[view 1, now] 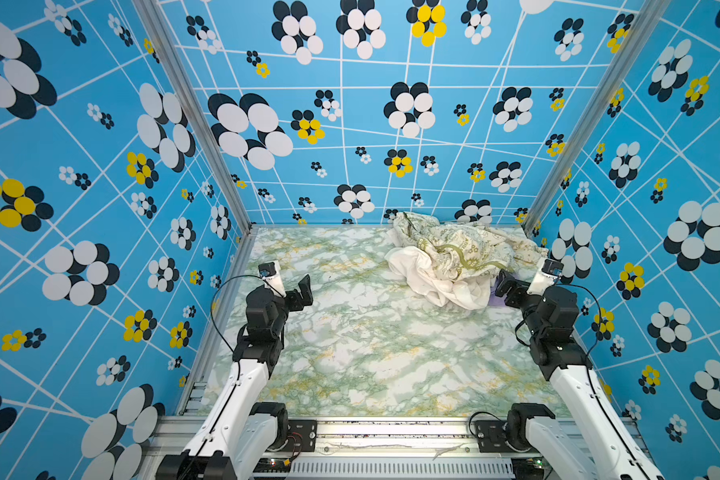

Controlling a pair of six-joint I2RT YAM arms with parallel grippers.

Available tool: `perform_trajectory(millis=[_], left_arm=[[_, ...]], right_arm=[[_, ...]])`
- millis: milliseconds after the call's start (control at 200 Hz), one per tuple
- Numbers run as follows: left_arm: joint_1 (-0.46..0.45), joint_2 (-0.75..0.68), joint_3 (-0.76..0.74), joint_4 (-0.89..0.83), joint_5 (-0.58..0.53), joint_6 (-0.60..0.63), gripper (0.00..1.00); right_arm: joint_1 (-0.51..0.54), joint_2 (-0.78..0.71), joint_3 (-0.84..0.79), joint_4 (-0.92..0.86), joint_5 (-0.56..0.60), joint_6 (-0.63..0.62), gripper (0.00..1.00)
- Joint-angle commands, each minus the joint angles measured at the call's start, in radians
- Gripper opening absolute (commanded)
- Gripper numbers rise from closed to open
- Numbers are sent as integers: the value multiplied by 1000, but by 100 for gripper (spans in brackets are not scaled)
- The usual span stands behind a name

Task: Pick out a specific cloth from the pile
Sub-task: 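Reach the right gripper toward the purple cloth under the printed cloth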

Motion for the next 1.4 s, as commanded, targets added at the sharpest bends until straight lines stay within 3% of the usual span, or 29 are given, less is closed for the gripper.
perform_trajectory(millis=[0, 255, 610, 795, 1080, 1394], left_arm=[[-7, -49, 35, -131, 101, -55, 99], [-24, -77, 28, -206, 228, -57, 99], [-71, -3, -3, -144, 222, -69, 99], [-88, 11, 12, -129, 239, -67, 99], [-111, 28, 33, -97, 300, -71, 99], [-123, 27, 39, -74, 336, -80, 99]], right_arm=[[5, 25, 64, -175, -17, 42, 99], [5, 117, 126, -302, 9, 41, 99], [4, 266, 175, -394, 57, 107, 95], [-7, 309, 197, -437, 91, 136, 80], [-61, 394, 224, -446, 88, 193, 67], [-106, 632, 308, -350, 62, 239, 60]])
